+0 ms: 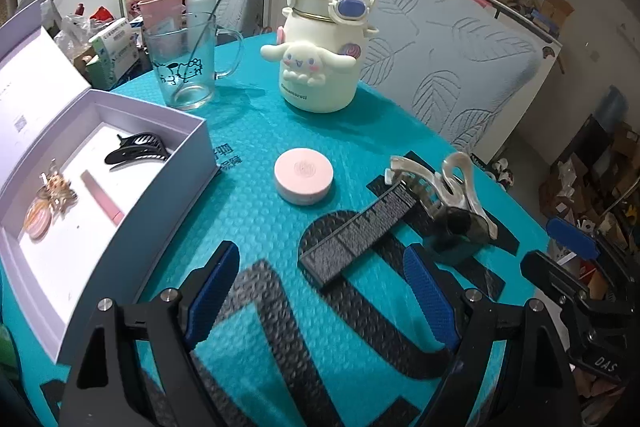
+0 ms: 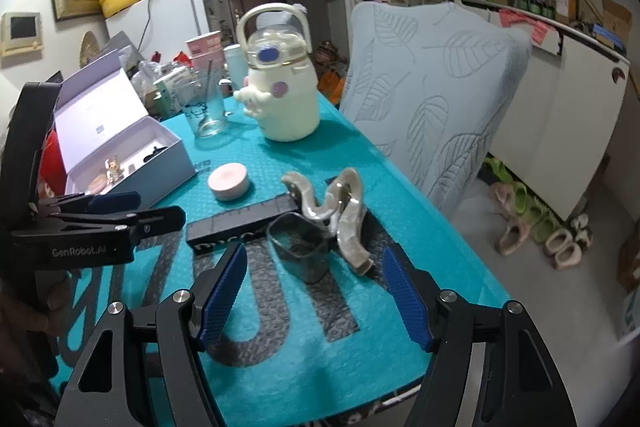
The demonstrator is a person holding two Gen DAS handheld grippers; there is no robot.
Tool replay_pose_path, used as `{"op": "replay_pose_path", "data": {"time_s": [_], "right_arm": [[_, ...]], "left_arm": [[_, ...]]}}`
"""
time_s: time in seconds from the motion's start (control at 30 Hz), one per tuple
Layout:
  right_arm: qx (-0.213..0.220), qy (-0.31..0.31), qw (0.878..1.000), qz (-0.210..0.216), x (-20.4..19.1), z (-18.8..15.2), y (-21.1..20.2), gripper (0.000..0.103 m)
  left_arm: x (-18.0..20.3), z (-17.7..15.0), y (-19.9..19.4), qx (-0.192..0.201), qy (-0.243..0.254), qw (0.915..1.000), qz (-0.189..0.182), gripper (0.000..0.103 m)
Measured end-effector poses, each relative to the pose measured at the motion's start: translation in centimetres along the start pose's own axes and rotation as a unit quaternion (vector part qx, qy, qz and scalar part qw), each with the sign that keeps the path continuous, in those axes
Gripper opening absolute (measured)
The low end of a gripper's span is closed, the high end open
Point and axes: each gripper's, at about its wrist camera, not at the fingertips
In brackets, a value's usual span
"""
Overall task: Organize rigid objects
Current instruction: 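Grasp the large marbled S-shaped claw clip with the left tool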
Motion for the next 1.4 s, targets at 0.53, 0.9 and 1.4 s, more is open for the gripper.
{"op": "replay_pose_path", "data": {"time_s": [0.53, 0.9, 1.4], "right_arm": [[-0.024, 0.024, 0.999, -0.004, 4.3, 0.5, 2.9, 0.071], [-0.037, 0.06, 0.997, -0.024, 7.9, -1.0, 2.7, 0.071], [-0.033, 0.078, 0.996, -0.031, 9.8, -2.2, 2.3, 0.071]], "left_arm": [[4.5, 4.1, 4.2, -0.038, 0.046, 0.9971, -0.047, 0.085], [10.3, 4.5, 9.1, -0.136, 0.059, 0.9843, -0.096, 0.084], [14.0, 2.3, 11.9, -0.126, 0.125, 0.984, -0.018, 0.075]]}}
Point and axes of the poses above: each gripper's, at about its wrist camera, not at the fingertips, and y roughly the way its jaws point, x to its right, z to its top, and after that the axes turned 9 degrees about -y, right-handed
